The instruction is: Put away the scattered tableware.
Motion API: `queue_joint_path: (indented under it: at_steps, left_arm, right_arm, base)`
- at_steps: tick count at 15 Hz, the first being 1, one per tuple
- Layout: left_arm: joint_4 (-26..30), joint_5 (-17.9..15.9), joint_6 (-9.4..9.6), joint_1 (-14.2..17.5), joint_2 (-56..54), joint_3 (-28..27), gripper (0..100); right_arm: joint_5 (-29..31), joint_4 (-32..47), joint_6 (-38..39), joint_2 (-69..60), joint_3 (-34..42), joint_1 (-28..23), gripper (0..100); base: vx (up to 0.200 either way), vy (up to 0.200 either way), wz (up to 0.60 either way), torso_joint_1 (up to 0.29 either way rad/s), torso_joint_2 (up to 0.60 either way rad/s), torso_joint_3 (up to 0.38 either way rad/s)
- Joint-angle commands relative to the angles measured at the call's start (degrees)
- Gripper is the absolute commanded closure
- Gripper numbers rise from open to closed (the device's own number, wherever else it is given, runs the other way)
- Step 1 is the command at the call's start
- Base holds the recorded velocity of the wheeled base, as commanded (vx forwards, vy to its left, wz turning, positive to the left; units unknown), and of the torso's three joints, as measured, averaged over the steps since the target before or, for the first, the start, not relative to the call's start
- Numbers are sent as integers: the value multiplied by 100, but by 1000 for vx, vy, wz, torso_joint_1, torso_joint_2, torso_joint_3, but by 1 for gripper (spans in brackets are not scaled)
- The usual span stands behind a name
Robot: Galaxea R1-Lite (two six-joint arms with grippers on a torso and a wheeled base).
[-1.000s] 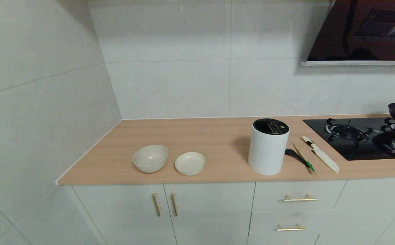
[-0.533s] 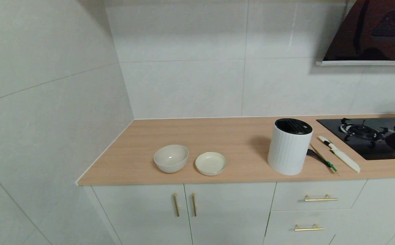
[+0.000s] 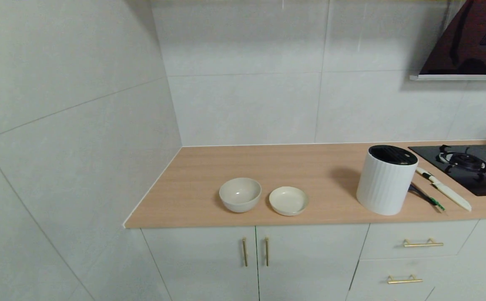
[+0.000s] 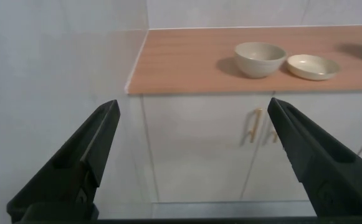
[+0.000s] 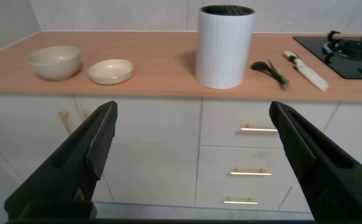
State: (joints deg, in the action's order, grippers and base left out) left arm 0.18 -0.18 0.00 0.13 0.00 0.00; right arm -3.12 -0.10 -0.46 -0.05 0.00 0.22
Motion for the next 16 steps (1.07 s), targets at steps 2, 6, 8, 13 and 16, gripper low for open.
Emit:
queue_joint_path:
  at_steps: [2,6,8,13,16]
  left_arm:
    - [-1,1,0,4,9,0,0]
    - [-1,1,9,4,9,0,0]
    - [-1,1,9,4,9,0,0]
    - [-1,1,9,4,9,0,0]
    - [-1,1,9,4,9,0,0]
  right_arm:
    - [-4,-8,-6,5,0,4,0]
    - [-4,-8,-6,5,0,-4,0]
    - [-4,-8,-6,5,0,4,0]
    - [-4,-8,-6,5,0,4,0]
    - [-4,1,-6,5,0,-4,0]
  base:
    - [0,0,0,0,0,0]
    - [0,0,0,0,0,0]
    - [0,0,0,0,0,0]
    - [0,0,0,0,0,0]
    - [0,0,0,0,0,0]
